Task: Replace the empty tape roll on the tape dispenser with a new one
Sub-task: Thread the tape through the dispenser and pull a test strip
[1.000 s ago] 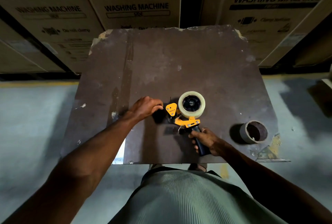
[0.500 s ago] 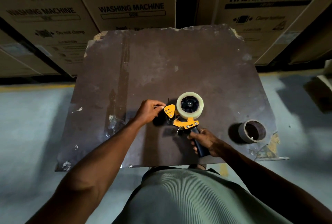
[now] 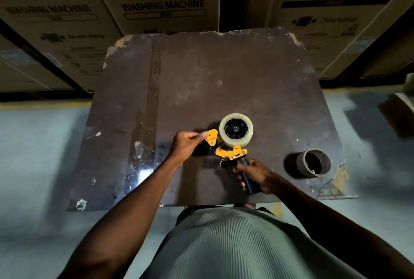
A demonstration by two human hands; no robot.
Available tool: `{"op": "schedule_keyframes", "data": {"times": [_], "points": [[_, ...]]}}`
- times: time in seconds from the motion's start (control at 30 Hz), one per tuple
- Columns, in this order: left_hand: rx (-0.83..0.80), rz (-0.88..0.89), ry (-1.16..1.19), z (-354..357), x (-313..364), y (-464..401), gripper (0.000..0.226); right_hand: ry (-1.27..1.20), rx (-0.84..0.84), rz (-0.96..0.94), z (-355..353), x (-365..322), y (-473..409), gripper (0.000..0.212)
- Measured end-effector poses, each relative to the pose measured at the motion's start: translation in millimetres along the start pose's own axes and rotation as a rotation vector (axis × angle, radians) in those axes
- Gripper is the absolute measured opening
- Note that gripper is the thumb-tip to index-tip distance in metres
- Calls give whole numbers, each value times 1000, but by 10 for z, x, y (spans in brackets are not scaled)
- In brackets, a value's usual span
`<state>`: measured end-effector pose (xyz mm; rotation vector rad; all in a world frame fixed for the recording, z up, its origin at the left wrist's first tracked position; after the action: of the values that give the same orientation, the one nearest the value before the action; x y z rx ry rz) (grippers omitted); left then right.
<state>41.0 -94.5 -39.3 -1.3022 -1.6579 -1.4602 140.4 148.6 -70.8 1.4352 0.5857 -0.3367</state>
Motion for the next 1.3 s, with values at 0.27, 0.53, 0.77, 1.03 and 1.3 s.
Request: {"op": "schedule_keyframes", "data": {"times": [0.27, 0.53, 0.77, 1.03, 1.3], "points": [[75, -132, 80, 83, 17, 37, 12, 0, -26, -43, 22, -50, 93, 11], [81, -145, 60, 96, 99, 79, 13, 883, 690, -574, -94, -261, 472, 53], [36, -185, 65, 72, 158, 78, 20, 1206, 324, -1040, 61, -770, 367, 42], [-42, -316, 93, -5, 181, 14, 22, 1133, 131, -1146, 75, -892, 187, 25], [-48, -337, 100, -1, 168, -2, 22, 1014, 171, -1059, 108, -834, 146, 24]]}}
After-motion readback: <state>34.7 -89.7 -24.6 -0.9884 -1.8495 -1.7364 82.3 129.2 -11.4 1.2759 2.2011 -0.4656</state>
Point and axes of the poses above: each hand's wrist, its own y-axis away from the middle knuckle, its own z-axis out of the palm, x = y × z, the point moved 1 cm from there along -y, towards the middle knuckle, and after that the axes turned 4 degrees about y, right-handed, at the moved point
